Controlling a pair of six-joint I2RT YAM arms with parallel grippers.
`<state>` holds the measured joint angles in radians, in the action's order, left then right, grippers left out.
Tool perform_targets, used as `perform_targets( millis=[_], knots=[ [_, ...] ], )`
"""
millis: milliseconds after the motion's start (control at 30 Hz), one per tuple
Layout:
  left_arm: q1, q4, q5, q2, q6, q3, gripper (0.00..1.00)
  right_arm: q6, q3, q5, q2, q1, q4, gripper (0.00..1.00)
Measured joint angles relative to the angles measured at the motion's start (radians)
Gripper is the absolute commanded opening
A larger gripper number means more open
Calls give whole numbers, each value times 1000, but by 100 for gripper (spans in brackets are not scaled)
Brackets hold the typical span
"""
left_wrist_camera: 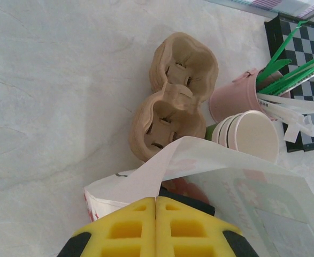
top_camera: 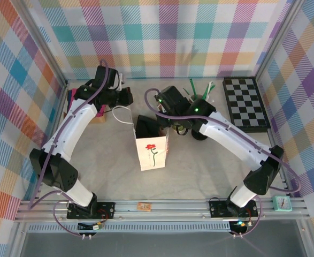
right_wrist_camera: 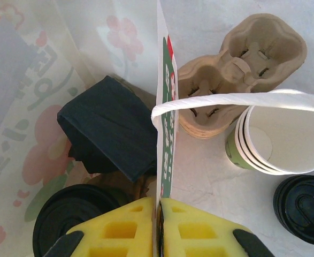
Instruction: Pack the takeout coffee
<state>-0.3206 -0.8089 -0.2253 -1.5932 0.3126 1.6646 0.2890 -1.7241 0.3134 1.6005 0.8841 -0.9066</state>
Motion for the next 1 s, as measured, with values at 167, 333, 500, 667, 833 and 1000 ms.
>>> perform_targets(
  millis=[167, 333, 500, 667, 833, 1000],
  knots=[
    [2, 0, -1, 0, -4, 5, 0, -13, -24, 9, 0, 0, 0, 12],
    [5, -1, -2, 0, -8, 6, 1, -17, -43, 13, 2, 0, 0, 17],
    [10, 0, -1, 1, -12, 6, 22, -17, -43, 9, 2, 0, 0, 24],
    [11, 2, 0, 37, -12, -29, 45, -14, -30, 0, 2, 0, -2, 31],
    [12, -4, 5, 93, -16, -56, 75, -14, -5, -19, 1, 0, -14, 52],
    [13, -29, 40, 155, -30, -56, 85, -17, -5, -58, -22, 0, -29, 86]
  ],
)
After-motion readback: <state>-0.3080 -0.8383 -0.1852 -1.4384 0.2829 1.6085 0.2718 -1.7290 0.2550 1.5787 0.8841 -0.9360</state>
